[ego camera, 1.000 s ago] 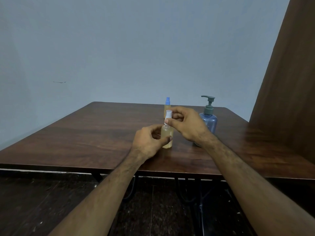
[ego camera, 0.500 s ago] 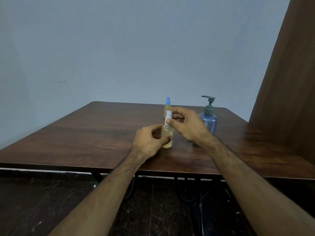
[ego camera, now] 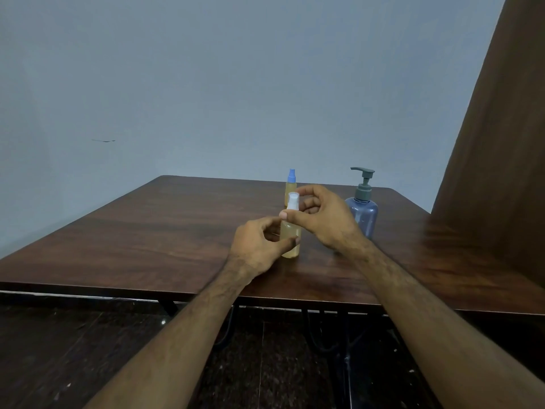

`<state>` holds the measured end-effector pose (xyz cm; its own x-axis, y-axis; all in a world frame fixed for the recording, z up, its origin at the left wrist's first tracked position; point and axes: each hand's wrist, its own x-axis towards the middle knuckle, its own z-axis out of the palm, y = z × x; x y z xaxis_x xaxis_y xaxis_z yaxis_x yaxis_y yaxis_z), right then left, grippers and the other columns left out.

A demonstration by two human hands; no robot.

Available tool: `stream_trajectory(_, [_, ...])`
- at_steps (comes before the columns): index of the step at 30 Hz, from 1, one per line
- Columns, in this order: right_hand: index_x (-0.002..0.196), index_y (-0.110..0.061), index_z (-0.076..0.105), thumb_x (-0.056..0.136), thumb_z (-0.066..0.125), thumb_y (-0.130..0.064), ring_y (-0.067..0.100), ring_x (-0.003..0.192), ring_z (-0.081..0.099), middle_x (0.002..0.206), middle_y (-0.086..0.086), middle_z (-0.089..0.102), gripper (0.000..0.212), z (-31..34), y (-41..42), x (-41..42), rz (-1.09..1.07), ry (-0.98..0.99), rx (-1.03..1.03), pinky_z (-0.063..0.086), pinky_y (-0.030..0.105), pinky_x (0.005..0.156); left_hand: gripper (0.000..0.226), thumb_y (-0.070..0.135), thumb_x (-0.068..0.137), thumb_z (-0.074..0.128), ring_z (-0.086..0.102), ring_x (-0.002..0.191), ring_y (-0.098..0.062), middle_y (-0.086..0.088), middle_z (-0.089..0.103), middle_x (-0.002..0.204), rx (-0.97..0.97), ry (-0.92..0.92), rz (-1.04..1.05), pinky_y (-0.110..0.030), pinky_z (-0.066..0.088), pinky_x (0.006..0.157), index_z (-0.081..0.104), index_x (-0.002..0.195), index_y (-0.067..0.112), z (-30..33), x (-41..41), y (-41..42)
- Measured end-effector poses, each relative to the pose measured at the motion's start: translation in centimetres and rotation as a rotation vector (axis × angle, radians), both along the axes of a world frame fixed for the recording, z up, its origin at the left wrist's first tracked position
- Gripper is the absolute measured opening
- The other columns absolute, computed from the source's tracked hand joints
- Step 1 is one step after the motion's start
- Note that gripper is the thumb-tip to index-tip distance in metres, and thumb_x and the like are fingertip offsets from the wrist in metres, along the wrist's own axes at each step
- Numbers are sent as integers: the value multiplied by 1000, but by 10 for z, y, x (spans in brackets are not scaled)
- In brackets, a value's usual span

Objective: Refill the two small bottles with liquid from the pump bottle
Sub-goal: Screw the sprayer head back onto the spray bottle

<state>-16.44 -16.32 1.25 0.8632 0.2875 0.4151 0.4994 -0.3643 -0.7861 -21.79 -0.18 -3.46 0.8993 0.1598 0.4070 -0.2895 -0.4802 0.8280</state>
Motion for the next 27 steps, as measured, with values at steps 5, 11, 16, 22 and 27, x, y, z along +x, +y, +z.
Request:
stream_trajectory(5, [145,-20,64,94,83,-17,15,111,75,116,0,81,54,2,-6,0,58,3,-35,60,39,104,42,37,74,88,71,86,-3,13,77,95,-38,-1,-5,-28,60,84,75,113,28,0,1,-1])
stream_trajectory(11, [125,-21,74,87,91,-29,3,74,61,85,-12,70,42,-8,3,0,-11,-55,-12,56,23,77,34,40,74,87,68,82,7,17,75,89,-5,2,-2,-12,55,72,74,105,34,0,0,0])
stream_trajectory(16, [102,-33,76,90,87,-37,5,76,61,87,-10,72,17,-11,0,3,33,-28,-8,54,23,75,43,42,75,87,69,85,5,16,75,96,8,10,6,-15,56,76,73,114,31,1,0,0])
stream_trajectory(22, [91,-32,72,87,89,-40,4,73,65,86,-9,75,20,-19,-4,7,-52,-22,-19,52,21,68,42,38,75,87,71,86,2,14,77,95,-14,-1,-10,-20,59,80,75,114,28,0,0,-1])
stream_trajectory(27, [125,-20,72,86,89,-45,13,102,70,114,-3,75,49,-14,-8,11,5,46,-33,59,31,88,41,38,75,88,70,84,3,14,77,95,-17,-2,-2,-19,58,79,75,113,30,0,0,-1])
